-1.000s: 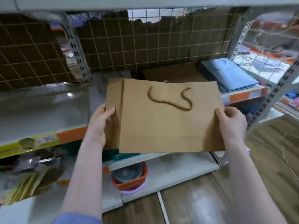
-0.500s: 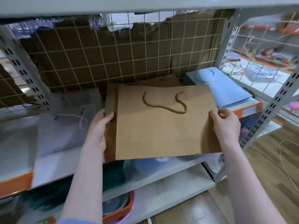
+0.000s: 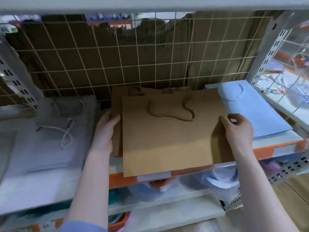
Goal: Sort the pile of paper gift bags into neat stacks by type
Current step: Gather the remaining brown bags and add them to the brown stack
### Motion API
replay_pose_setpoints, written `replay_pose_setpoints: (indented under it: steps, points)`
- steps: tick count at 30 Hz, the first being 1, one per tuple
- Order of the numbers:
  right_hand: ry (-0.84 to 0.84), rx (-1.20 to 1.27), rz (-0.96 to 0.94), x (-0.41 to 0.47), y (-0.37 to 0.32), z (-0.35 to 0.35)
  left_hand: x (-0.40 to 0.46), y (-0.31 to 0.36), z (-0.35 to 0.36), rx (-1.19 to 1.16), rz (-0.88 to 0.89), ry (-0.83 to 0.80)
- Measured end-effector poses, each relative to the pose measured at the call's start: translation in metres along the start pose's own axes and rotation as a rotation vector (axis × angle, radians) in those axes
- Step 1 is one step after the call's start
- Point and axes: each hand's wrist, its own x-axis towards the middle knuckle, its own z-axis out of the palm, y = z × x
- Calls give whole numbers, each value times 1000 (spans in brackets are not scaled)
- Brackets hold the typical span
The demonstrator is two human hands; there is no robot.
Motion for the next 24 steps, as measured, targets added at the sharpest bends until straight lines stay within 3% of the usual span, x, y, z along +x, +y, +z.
replay_pose_setpoints:
  steps: [14,20,24]
  points:
    - [-136,-33,-26,77,15,17,14,-12,27,617,248,447]
    - [-173,-6,-61,82,11,29,15,-22,30,652,191,478]
    - [-188,-33,-115,80,3,46,18,-23,31,606,112,396]
